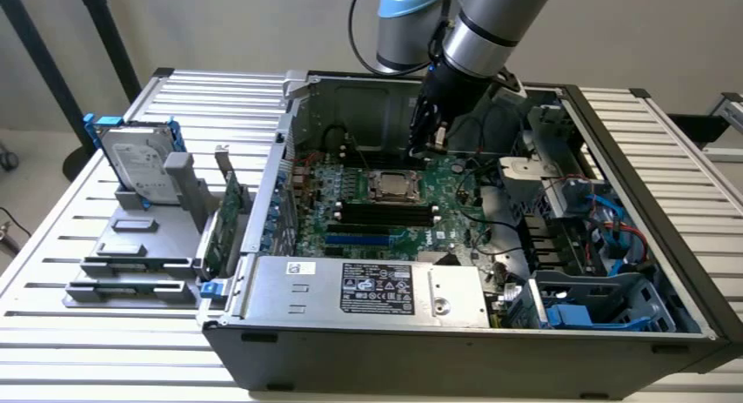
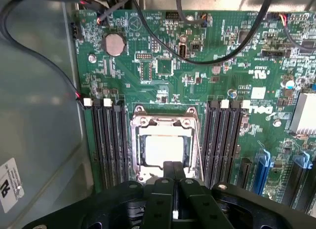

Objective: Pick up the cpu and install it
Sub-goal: 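Close the cpu cover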

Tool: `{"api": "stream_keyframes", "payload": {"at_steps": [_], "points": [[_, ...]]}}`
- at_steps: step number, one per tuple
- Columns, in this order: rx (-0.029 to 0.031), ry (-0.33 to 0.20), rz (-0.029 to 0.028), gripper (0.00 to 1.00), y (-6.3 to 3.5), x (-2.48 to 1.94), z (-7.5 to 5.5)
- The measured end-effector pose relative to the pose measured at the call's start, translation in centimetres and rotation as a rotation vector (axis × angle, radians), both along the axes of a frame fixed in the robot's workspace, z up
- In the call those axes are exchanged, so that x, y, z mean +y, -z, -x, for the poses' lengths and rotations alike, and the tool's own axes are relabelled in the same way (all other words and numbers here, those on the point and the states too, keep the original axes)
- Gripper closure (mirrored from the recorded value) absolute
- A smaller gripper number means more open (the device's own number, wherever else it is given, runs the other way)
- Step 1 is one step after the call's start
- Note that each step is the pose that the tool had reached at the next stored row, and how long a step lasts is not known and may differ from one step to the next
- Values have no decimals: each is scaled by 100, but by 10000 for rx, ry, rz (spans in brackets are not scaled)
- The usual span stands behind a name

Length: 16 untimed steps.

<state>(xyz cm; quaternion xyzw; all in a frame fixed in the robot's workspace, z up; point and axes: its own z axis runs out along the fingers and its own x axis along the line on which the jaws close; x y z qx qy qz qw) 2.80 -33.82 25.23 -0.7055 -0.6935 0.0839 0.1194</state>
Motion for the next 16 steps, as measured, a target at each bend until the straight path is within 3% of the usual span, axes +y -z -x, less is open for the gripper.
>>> {"api": "stream_keyframes", "payload": {"at_steps": [8, 16], "points": [[263, 0, 2, 89, 46, -39, 132], [468, 0, -1, 89, 59, -106, 314]]}}
